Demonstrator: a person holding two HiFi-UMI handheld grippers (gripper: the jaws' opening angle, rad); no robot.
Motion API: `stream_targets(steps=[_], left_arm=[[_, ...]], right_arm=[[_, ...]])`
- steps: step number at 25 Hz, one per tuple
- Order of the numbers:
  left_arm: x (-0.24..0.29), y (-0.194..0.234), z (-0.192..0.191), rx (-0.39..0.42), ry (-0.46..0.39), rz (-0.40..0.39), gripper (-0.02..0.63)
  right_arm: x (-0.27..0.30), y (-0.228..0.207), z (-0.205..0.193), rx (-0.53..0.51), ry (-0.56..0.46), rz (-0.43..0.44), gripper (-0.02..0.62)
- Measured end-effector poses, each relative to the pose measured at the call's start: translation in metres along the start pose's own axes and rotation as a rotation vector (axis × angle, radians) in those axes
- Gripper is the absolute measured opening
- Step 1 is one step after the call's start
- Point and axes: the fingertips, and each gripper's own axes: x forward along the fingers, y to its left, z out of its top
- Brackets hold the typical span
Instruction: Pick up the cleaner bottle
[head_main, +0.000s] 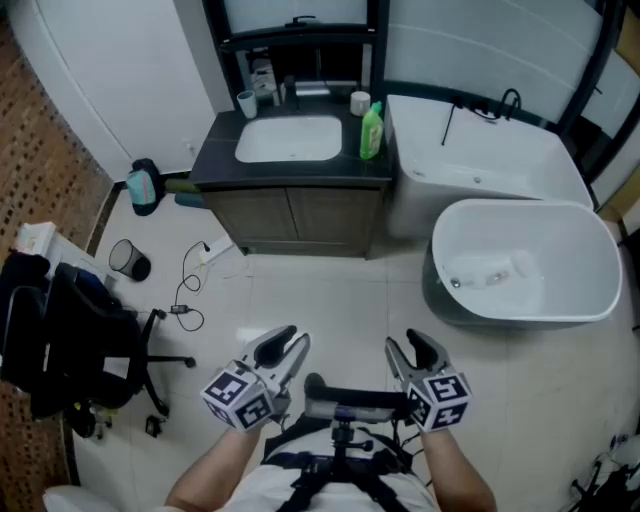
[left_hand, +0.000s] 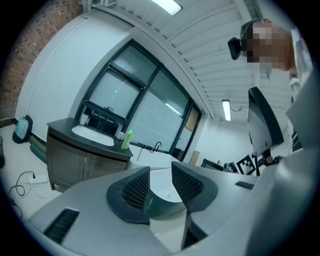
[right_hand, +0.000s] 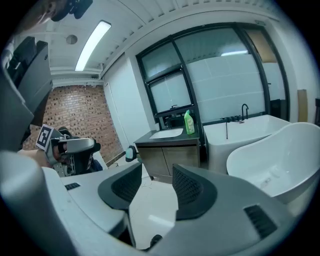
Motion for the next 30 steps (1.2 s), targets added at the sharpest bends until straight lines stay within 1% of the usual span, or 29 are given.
stream_targets(steps=[8,14,17,23,27,30], left_arm=[[0.020,0.055,0.027,-0.012,0.014,-0.031,0.129],[0.029,0.082,0.036,-0.018,0.021,-0.056,0.129],[0.031,0.087,0.038,-0.022,0.021,-0.068,0.129],[0.036,0.093,0.036,-0.032,0.033,-0.063,0.129],[0.048,0.093,0.035,-0.025,0.041,-0.039,0.129],[0.059,0.093,0.040,-0.024,0.030,-0.017,0.127]], right_arm=[[0.050,0.005,0.027,-0.002,0.011,-0.044,0.199],[0.073,0.011,0.039,-0.005,0.012,-0.070,0.199],[0.079,0.013,0.036,-0.005,0.022,-0.075,0.199],[0.085,0.009,0.042,0.001,0.015,-0.077,0.199],[0.087,-0.005,0.047,0.000,0.009,-0.070,0.199],[0.093,-0.019,0.054,-0.003,0.005,-0.052,0.199]])
